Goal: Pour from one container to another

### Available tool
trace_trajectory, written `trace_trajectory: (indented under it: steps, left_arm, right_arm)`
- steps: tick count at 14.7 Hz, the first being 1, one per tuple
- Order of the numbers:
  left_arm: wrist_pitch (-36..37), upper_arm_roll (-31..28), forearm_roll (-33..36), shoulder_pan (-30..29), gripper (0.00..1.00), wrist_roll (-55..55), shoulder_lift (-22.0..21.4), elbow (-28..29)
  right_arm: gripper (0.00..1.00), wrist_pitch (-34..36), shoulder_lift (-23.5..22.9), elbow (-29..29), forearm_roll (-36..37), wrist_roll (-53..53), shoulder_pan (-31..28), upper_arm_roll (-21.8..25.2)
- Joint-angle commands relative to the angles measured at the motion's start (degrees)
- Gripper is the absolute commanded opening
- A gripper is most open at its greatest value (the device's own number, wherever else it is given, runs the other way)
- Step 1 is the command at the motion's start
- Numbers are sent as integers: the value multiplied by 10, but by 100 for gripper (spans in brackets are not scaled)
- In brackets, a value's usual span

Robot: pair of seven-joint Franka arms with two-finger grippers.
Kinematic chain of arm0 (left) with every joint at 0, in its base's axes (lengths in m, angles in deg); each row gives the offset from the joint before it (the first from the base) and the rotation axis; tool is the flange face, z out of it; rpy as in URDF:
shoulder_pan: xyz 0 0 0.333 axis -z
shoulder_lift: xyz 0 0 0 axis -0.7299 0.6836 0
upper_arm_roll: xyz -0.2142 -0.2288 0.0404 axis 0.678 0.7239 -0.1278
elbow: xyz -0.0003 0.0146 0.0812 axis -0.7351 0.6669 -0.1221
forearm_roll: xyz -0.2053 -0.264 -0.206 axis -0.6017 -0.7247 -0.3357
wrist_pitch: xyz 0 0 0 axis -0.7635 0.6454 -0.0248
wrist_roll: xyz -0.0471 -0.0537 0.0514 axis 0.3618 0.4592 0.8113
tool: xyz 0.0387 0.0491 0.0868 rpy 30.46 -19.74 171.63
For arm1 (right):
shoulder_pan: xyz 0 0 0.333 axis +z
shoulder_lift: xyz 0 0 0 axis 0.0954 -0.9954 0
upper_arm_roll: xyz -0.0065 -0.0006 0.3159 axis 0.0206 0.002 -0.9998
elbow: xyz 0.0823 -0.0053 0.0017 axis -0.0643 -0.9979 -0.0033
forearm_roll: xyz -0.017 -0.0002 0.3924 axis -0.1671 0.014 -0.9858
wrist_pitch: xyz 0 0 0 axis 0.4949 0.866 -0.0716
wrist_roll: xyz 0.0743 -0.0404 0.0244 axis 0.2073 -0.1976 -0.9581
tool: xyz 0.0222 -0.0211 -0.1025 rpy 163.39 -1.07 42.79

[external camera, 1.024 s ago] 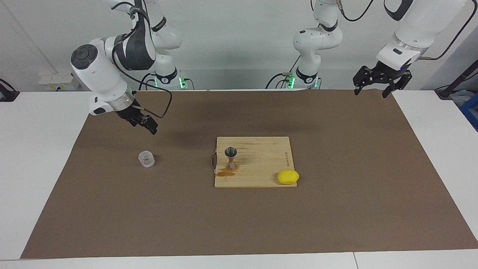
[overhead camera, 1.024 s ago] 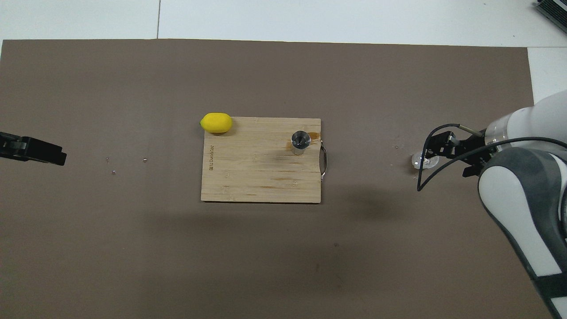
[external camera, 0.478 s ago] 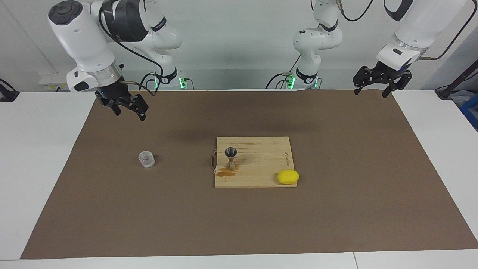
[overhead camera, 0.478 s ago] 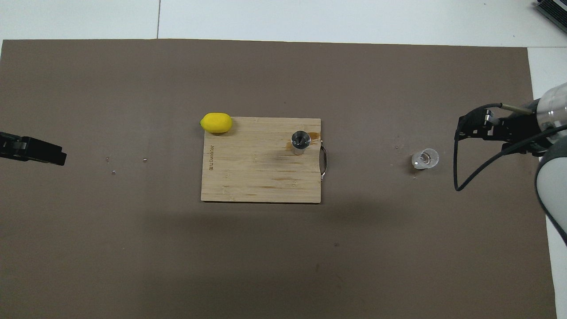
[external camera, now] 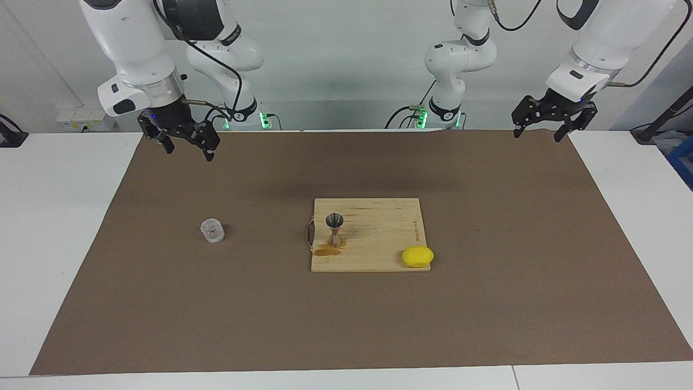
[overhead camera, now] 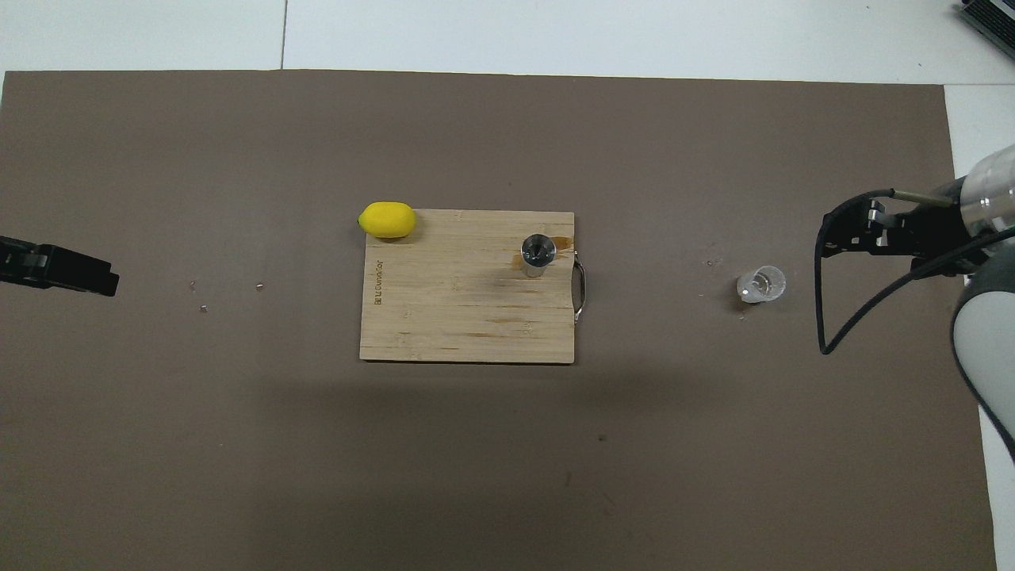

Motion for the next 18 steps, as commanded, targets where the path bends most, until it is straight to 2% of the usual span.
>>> trace_trajectory:
  steps: [1,7,10,18]
  left_arm:
    - [-10,1,8,-1,100,-2,-15,17]
    - [-10,1,8,-1,100,-2,-15,17]
    - [-10,1,8,-1,100,-2,-15,17]
    - [-10,1,8,-1,100,-2,-15,17]
  right_arm:
    - [100,10,-4,1,6,-11,-1,-2]
    - [100,15,-4,0,5,-13,-2,-3]
    - [100,8,-4,0,-37,-8,-5,-2]
    - [100,8,-4,-2,-36,-10,-8,-2]
